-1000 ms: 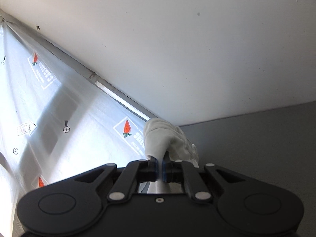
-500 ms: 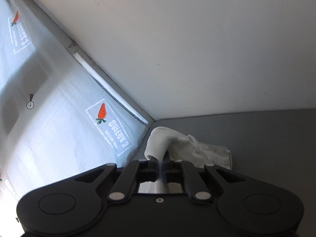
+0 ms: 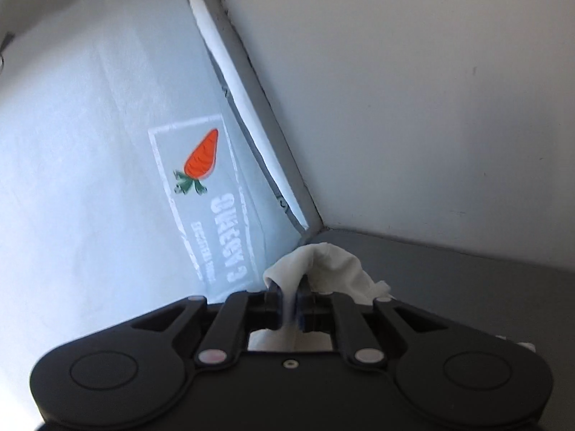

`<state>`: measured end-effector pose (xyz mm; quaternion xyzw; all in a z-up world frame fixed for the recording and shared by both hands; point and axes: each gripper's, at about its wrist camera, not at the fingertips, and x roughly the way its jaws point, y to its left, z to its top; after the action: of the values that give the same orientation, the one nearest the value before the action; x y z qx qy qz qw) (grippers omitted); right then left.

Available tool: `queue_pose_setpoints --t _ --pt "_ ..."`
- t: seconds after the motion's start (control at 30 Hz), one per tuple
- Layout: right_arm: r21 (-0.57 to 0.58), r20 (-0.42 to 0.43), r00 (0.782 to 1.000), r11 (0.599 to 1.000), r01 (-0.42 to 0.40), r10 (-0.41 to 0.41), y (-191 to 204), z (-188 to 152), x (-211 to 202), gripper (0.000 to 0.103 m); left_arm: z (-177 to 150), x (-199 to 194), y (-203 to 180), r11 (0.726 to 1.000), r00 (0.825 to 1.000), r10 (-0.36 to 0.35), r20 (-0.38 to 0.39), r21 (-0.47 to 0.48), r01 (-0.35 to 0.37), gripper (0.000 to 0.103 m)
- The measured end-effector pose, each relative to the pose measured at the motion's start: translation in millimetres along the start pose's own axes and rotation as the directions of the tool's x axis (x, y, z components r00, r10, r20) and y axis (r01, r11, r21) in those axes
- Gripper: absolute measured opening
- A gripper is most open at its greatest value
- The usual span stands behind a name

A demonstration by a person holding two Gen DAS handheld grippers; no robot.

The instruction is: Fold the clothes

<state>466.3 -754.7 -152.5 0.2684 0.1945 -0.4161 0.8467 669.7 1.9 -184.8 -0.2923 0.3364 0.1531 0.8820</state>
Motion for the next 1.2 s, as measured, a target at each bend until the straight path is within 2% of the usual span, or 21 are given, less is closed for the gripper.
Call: queue_pose_setpoints --t 0.03,0.07,0.13,0.23,0.3,0.37,0.5,0.6,0.7,0.87,0.97,1.03,1.1,1.17,1.2 --pt "-0.091 -0.003 1.000 0.996 0.017 -0.017 8.1 -10.2 -1.3 0.028 -6.5 -3.3 -4.5 0.999 1.000 0.013 0.013 0.038 -0.013 0.023" --pt "-0.183 0.003 0.999 0.983 0.033 -0.033 15.4 -20.8 -4.3 0.056 -13.1 -6.7 -8.9 0.997 0.999 0.025 0.026 0.076 -0.027 0.032" --pt "-0.371 0.061 0.997 0.926 0.068 -0.049 24.1 -47.0 -26.2 0.079 -31.5 -18.2 -8.0 0.986 0.998 0.057 0.018 0.157 -0.060 0.041" --pt "-0.592 0.104 0.993 0.800 0.103 -0.051 29.7 -88.2 -62.4 0.080 -62.7 -37.1 -0.3 0.958 0.994 0.112 -0.014 0.267 -0.105 0.042" --pt "-0.638 0.090 0.995 0.765 0.088 -0.040 24.1 -112.8 -89.2 0.081 -87.3 -47.3 13.4 0.947 0.986 0.146 -0.075 0.301 -0.117 0.043" --pt "-0.664 0.067 0.998 0.746 0.057 -0.016 17.7 -136.7 -116.6 0.086 -110.7 -56.7 32.2 0.942 0.978 0.158 -0.140 0.319 -0.107 0.043" --pt "-0.712 0.087 0.996 0.697 0.085 -0.033 7.8 -180.9 -161.7 0.090 -154.1 -75.6 60.4 0.924 0.954 0.220 -0.204 0.357 -0.137 0.046" --pt "-0.737 0.089 0.995 0.670 0.092 -0.039 0.2 -207.9 -189.5 0.090 -166.9 -81.7 63.7 0.906 0.949 0.230 -0.214 0.402 -0.129 0.049" --pt "-0.772 0.032 0.999 0.635 0.033 -0.013 -3.3 -225.1 -199.8 0.094 -169.4 -80.9 61.7 0.893 0.947 0.240 -0.215 0.432 -0.128 0.052" --pt "-0.868 -0.045 0.998 0.492 -0.058 0.040 11.8 -260.7 -200.9 0.096 -166.3 -76.3 62.6 0.903 0.941 0.244 -0.234 0.408 -0.132 0.054" --pt "-0.915 -0.002 0.995 0.402 -0.042 0.099 32.9 -273.9 -203.0 0.096 -167.1 -75.7 61.3 0.899 0.940 0.249 -0.232 0.416 -0.135 0.054" --pt "-0.928 0.070 0.981 0.372 -0.003 0.182 52.1 -268.9 -210.9 0.096 -167.3 -75.6 61.5 0.899 0.941 0.249 -0.232 0.416 -0.135 0.054" --pt "-0.931 0.140 0.953 0.364 0.034 0.268 71.4 -261.5 -216.3 0.096 -167.0 -74.9 62.1 0.901 0.941 0.246 -0.233 0.412 -0.134 0.055" --pt "-0.928 0.179 0.939 0.366 0.062 0.293 93.2 -259.8 -211.4 0.097 -167.1 -73.9 61.7 0.901 0.940 0.249 -0.233 0.411 -0.137 0.055" --pt "-0.923 0.169 0.945 0.381 0.052 0.281 96.3 -257.3 -206.4 0.097 -167.3 -73.5 61.3 0.901 0.940 0.251 -0.232 0.411 -0.139 0.055"
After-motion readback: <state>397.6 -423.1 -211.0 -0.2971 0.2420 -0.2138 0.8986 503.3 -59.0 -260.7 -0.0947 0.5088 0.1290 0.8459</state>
